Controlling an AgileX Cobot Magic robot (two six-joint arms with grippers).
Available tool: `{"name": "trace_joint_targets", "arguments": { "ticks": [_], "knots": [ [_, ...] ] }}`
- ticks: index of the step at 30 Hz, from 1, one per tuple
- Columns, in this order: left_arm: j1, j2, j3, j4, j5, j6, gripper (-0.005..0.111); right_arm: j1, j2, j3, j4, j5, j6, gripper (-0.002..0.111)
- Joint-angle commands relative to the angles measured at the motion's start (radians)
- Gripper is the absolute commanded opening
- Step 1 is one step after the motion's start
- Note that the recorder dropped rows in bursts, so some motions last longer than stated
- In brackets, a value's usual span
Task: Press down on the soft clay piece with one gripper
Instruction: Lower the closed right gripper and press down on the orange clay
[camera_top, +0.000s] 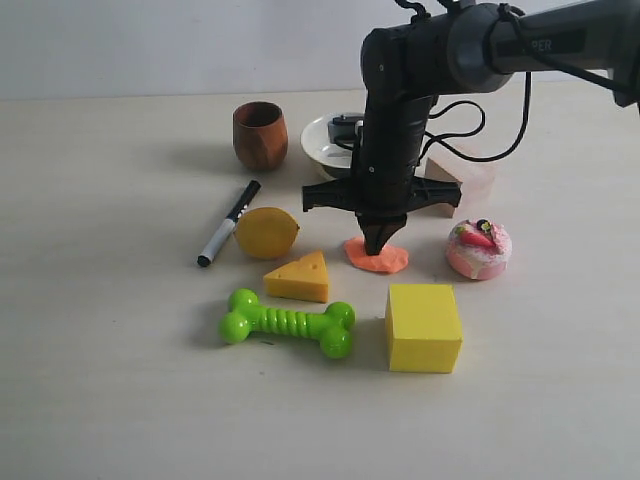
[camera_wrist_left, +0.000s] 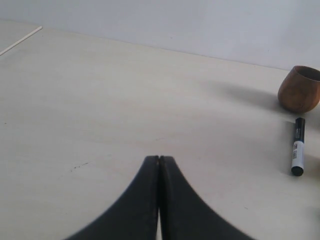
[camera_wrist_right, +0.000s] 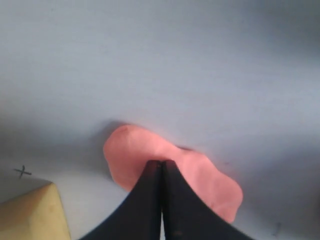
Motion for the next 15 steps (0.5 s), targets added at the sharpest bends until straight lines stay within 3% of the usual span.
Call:
{"name": "trace_joint_targets", "arguments": {
  "ticks": [1, 15],
  "knots": [
    [0.001, -0.006, -0.003, 0.000, -0.009, -0.006, 0.000, 0.000, 0.060, 0.009, 0.046, -0.025, -0.017, 0.000],
    [0.001, -0.006, -0.003, 0.000, -0.009, -0.006, 0.000, 0.000, 0.093, 0.009, 0.082, -0.022, -0.035, 0.000]
  ]
}}
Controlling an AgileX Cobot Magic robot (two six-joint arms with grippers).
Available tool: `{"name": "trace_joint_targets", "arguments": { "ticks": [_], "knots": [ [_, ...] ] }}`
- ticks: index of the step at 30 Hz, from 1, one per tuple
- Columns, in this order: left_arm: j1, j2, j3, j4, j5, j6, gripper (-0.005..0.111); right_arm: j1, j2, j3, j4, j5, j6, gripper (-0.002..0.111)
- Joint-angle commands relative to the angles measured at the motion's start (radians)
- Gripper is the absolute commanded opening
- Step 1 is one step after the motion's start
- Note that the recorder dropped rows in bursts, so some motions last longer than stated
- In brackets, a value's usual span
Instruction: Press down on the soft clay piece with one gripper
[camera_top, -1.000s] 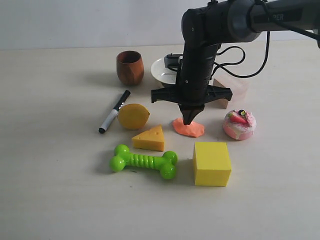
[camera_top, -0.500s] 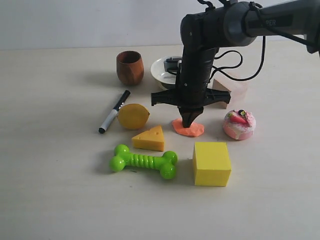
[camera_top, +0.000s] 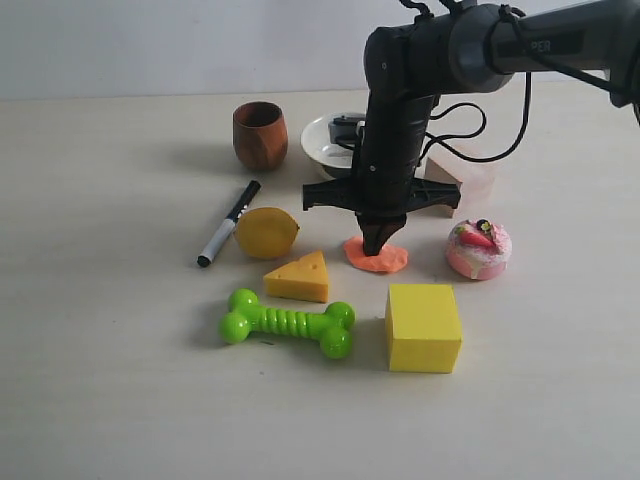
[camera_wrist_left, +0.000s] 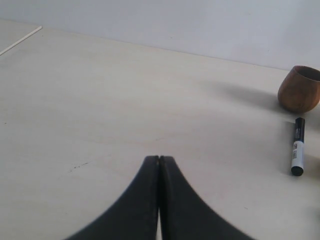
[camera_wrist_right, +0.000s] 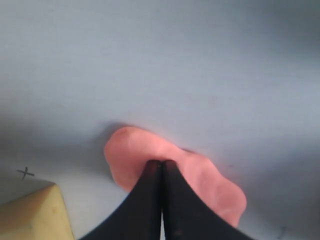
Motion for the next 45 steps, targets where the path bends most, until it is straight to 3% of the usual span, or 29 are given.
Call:
{"name": "trace_joint_targets", "arguments": {
  "ticks": [1, 17, 27, 45],
  "knots": [
    [0.001, -0.006, -0.003, 0.000, -0.009, -0.006, 0.000, 0.007, 0.067, 0.021, 0.048, -0.035, -0.012, 0.000],
    [0.001, -0.006, -0.003, 0.000, -0.009, -0.006, 0.000, 0.007, 0.095, 0.021, 0.047, 0.004, -0.023, 0.000],
    [0.001, -0.006, -0.003, 0.000, -0.009, -0.006, 0.000, 0.007, -0.011, 0.018, -0.045, -0.034, -0.011, 0.000],
    [0.001, -0.006, -0.003, 0.000, -0.009, -0.006, 0.000, 0.007, -0.064, 0.018, -0.050, -0.056, -0.011, 0.000]
  ]
}}
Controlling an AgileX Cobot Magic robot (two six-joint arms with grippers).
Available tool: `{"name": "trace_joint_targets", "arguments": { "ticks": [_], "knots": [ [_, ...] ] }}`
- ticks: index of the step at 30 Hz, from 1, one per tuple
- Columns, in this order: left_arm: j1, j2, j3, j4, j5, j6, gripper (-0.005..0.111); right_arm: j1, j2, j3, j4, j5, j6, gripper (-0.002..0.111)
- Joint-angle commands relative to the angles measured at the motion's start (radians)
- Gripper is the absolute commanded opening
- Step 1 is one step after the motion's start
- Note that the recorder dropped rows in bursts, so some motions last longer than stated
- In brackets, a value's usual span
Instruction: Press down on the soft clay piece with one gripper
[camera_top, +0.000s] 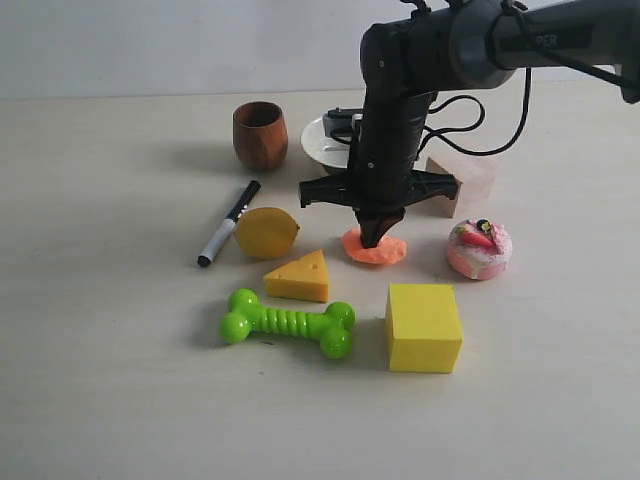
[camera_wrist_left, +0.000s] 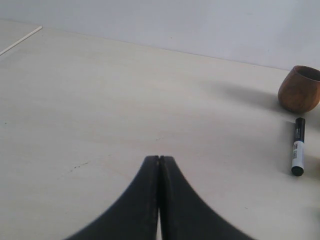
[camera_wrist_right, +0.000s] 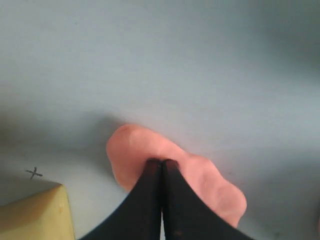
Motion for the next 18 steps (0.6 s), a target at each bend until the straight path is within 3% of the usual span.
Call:
{"name": "trace_joint_targets", "arguments": {
  "ticks": [1, 4, 13, 18],
  "knots": [
    [0.001, -0.006, -0.003, 0.000, -0.009, -0.006, 0.000, -0.001, -0.013, 0.003, -0.007, -0.016, -0.001, 0.000],
    [0.001, -0.006, -0.003, 0.000, -0.009, -0.006, 0.000, -0.001, -0.010, 0.003, -0.011, -0.019, -0.001, 0.002],
    [0.001, -0.006, -0.003, 0.000, -0.009, -0.006, 0.000, -0.001, 0.016, 0.003, -0.017, -0.023, -0.001, 0.025],
    [0.001, -0.006, -0.003, 0.000, -0.009, -0.006, 0.000, -0.001, 0.016, 0.003, -0.007, -0.023, -0.001, 0.029]
  ]
}}
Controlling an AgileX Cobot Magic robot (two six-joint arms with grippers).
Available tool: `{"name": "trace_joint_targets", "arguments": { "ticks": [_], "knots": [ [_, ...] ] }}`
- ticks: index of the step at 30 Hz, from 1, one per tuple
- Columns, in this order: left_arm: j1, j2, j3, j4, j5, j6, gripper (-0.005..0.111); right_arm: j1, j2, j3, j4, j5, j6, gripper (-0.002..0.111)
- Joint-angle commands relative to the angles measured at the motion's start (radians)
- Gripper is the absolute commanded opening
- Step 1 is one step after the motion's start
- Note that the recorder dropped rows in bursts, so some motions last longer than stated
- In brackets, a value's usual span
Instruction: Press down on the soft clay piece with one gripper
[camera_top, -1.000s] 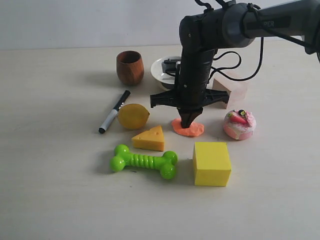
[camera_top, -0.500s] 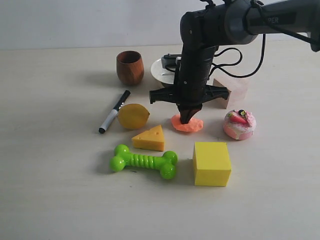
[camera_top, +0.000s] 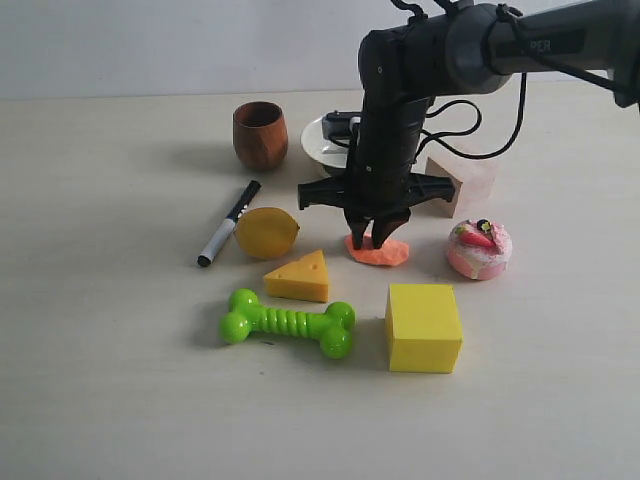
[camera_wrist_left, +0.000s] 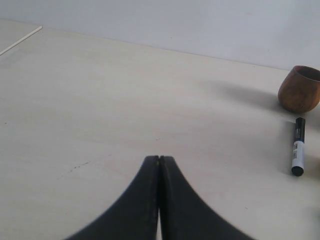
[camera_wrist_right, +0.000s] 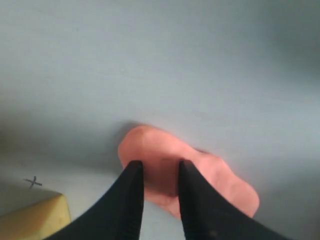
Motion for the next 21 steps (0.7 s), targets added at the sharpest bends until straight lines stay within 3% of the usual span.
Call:
{"name": "trace_joint_targets", "arguments": {
  "ticks": [1, 21],
  "knots": [
    [0.001, -0.006, -0.003, 0.000, -0.009, -0.006, 0.000, -0.001, 0.003, 0.003, -0.003, -0.004, -0.001, 0.029],
    [0.001, -0.006, -0.003, 0.000, -0.009, -0.006, 0.000, -0.001, -0.043, 0.003, -0.002, -0.022, -0.001, 0.029]
  ]
}}
